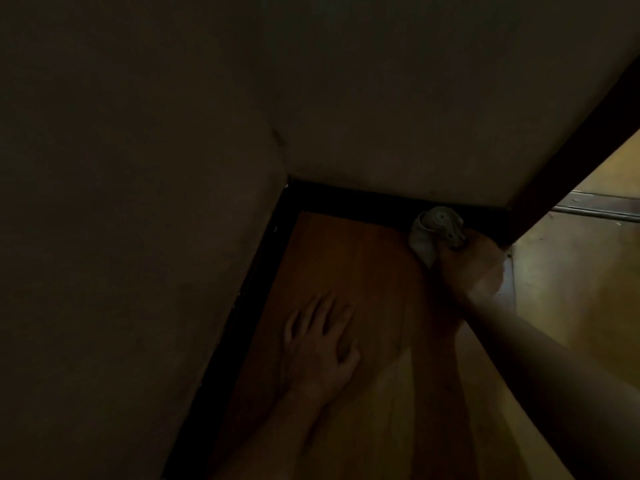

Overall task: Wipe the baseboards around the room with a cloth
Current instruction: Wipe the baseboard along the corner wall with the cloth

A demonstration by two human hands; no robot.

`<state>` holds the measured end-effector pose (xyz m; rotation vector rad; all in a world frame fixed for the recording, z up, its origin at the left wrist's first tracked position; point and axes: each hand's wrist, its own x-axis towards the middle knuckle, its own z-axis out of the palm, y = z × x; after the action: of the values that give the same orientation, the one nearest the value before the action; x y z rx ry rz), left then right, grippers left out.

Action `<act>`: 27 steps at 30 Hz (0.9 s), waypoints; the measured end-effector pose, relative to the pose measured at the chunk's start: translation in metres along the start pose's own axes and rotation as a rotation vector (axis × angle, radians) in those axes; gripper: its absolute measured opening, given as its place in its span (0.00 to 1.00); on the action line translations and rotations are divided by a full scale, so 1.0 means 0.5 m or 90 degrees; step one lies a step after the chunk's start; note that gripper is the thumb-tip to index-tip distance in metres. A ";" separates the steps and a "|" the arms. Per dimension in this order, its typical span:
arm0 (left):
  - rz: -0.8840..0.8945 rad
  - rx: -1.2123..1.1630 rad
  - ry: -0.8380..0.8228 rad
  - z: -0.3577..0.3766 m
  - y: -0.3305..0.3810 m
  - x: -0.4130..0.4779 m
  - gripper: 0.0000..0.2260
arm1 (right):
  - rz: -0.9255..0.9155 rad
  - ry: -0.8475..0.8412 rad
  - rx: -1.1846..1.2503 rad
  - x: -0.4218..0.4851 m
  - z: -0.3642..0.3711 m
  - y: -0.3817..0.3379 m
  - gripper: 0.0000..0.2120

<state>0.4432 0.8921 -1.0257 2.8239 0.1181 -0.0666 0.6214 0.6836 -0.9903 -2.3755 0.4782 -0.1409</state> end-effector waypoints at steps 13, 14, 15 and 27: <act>-0.019 0.009 -0.020 0.001 0.023 0.020 0.30 | -0.062 -0.068 0.023 0.009 0.004 -0.018 0.18; -0.020 0.009 -0.018 -0.001 0.025 0.020 0.30 | -0.065 -0.064 0.019 0.010 0.006 -0.017 0.19; -0.020 0.009 -0.014 -0.002 0.027 0.021 0.30 | -0.060 -0.054 0.012 0.011 0.005 -0.013 0.20; -0.010 0.026 0.012 0.006 0.023 0.024 0.30 | -0.032 -0.028 0.017 0.014 -0.011 0.003 0.16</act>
<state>0.4562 0.8811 -1.0256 2.8651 0.1456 -0.0459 0.6264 0.6764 -0.9873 -2.3598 0.3924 -0.1167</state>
